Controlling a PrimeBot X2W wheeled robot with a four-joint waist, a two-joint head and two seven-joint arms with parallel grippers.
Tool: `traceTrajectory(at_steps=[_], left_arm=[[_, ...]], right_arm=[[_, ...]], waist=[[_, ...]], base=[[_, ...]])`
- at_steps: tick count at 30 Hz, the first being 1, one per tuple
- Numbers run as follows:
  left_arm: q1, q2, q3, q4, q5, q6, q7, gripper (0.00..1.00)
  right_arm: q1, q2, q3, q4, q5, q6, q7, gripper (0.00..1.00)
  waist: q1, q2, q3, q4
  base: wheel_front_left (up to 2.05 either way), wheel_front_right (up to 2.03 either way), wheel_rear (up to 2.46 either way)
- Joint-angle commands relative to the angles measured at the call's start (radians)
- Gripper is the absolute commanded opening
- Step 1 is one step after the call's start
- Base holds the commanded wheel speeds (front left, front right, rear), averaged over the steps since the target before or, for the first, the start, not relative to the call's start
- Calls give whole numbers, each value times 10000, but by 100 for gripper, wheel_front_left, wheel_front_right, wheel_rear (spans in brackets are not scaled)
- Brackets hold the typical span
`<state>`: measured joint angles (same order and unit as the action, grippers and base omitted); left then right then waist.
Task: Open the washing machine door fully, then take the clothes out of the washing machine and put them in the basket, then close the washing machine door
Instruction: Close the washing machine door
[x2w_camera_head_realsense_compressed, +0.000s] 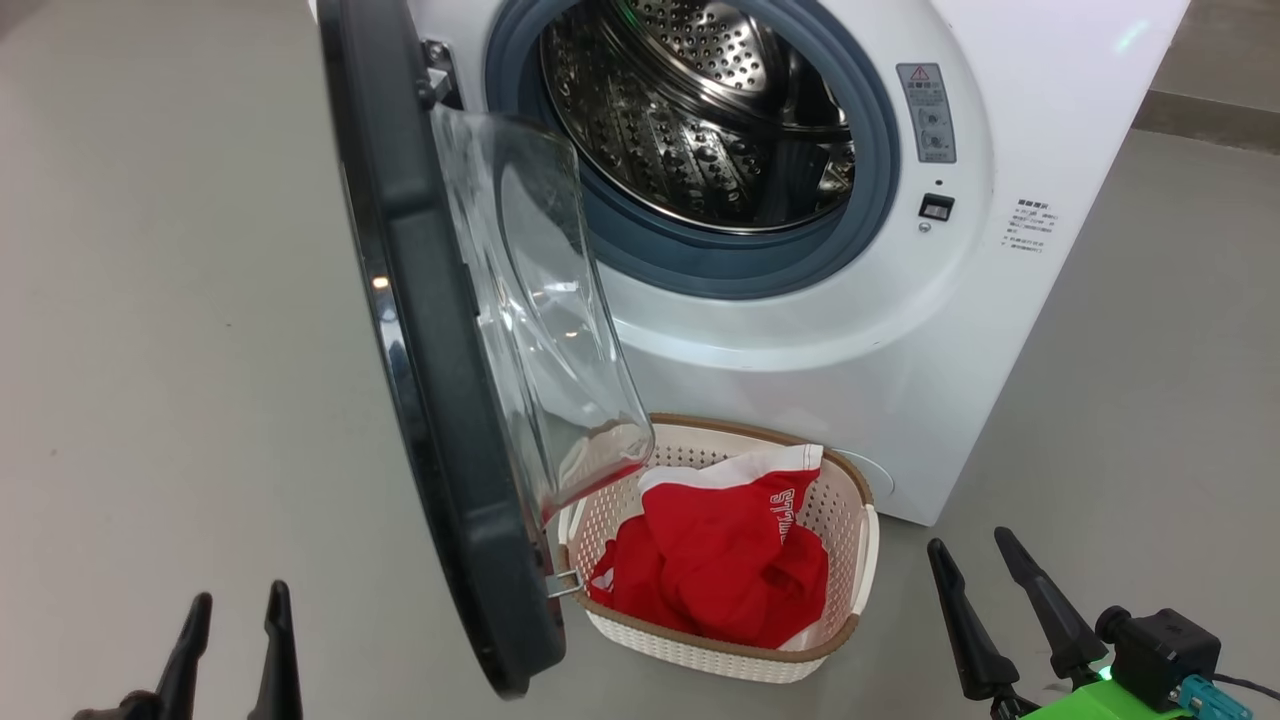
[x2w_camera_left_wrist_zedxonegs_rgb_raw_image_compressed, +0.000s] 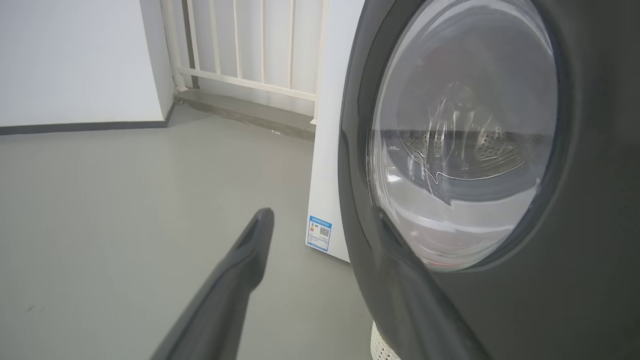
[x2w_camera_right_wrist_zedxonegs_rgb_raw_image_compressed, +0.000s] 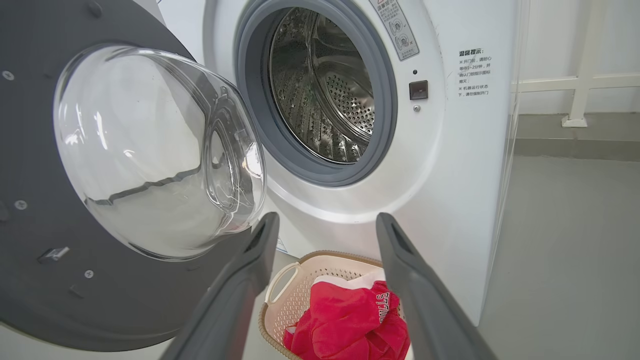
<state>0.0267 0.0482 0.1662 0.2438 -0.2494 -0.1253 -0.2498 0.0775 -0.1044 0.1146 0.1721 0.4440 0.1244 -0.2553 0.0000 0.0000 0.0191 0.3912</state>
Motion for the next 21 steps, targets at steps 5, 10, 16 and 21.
traceTrajectory(at_steps=[5, 10, 16, 21], left_arm=[[-338, 282, -171, -878, -620, -54, -120, 0], [-371, 653, -943, -1530, -971, -54, -120, 0], [-311, 977, -2008, -2022, -1081, -54, -120, 0], [-419, 1087, -2805, -2288, -1084, -54, -120, 0]], right_arm=[[-198, -56, 224, -214, -21, 63, -65, 100], [-208, 7, 266, -204, -10, 63, -65, 100], [-278, 60, 292, -216, -14, 63, -65, 100], [-356, 99, 250, -247, -40, 63, -65, 100]], waist=[[0, 0, -28, -9], [0, 0, 20, -120], [0, 0, 125, -410], [0, 0, 297, -793]], base=[[0, 0, 0], [0, 0, 0], [0, 0, 0], [0, 0, 0]])
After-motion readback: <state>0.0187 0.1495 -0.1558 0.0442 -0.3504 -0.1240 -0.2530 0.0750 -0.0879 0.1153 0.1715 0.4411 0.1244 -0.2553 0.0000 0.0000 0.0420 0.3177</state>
